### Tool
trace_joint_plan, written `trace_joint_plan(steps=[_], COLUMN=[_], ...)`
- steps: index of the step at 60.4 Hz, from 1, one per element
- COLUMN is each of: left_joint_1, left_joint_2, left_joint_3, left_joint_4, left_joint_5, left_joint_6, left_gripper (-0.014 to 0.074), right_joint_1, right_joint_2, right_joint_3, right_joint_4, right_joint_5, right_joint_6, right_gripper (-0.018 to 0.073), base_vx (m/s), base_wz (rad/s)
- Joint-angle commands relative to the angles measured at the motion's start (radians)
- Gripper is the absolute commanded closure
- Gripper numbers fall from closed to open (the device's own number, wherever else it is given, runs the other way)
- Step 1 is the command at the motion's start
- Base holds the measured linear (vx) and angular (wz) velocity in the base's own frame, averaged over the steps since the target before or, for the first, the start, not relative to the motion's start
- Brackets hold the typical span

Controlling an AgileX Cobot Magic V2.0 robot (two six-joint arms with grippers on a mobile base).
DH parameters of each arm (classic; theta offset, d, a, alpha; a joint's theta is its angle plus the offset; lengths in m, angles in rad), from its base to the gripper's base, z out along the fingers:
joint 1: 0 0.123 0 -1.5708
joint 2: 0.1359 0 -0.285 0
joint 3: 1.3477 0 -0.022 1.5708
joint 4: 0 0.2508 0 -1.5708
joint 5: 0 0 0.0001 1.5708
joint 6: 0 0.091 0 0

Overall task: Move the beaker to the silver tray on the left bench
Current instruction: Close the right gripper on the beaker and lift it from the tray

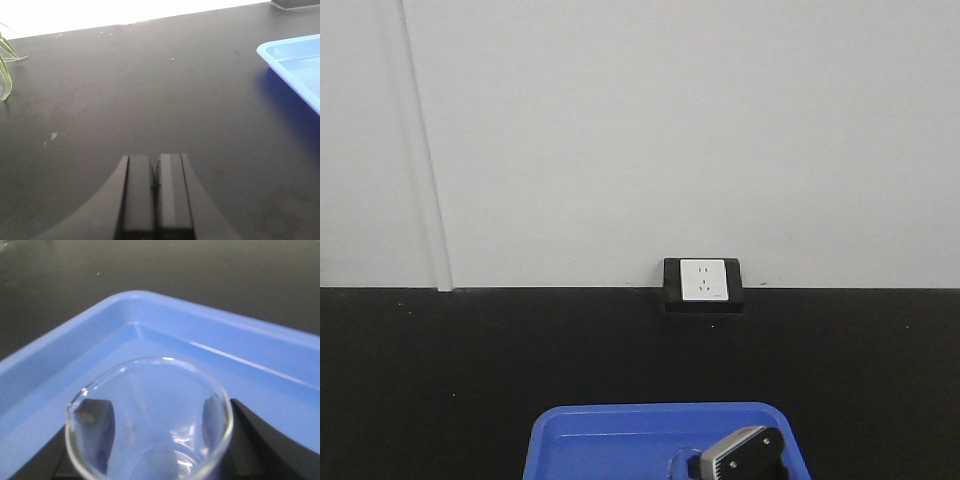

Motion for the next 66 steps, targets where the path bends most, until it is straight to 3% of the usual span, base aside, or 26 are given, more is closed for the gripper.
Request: trace_joint_plan(steps=[1,9,21,31,47,66], left_joint_1=[-0.007,-0.007,-0.007,-0.007,-0.007,-0.007], left_joint_2=[-0.007,-0.007,-0.007,-0.007,-0.007,-0.007], left_joint_3=[0.020,0.020,0.020,0.020,0.020,0.020], left_joint_4=[-0.003,-0.003,-0.003,-0.003,-0.003,-0.003], left_joint_5=[-0.075,-0.075,-0.075,-0.075,-0.075,-0.075], left_joint_6=[-0.002,-0.002,-0.002,-0.002,-0.002,-0.002], left_gripper=[0.0595,0.0595,0.0595,0.0595,0.0595,0.0595], right_joint_1=[-0.004,-0.004,-0.004,-0.004,-0.004,-0.004], right_joint_2=[-0.208,-0.473,-0.857,-1.102,-1.349,-1.439], right_joint_3=[0.049,0.123,0.162,0.162,0.162,0.162], right_joint_4=[0.087,0.146,0.139,0.129,0.125,0.129], right_joint_5=[0.037,0.272,0.693,0.949,1.137,1.142], right_joint_6=[-0.006,-0.010,-0.010,-0.010,-0.009,-0.009], right_gripper=[0.0575,0.0573,0.0573,0.0573,0.0573,0.0573], base_vx=[0.00,0.00,0.00,0.00,0.00,0.00], base_wz=[0.00,0.00,0.00,0.00,0.00,0.00])
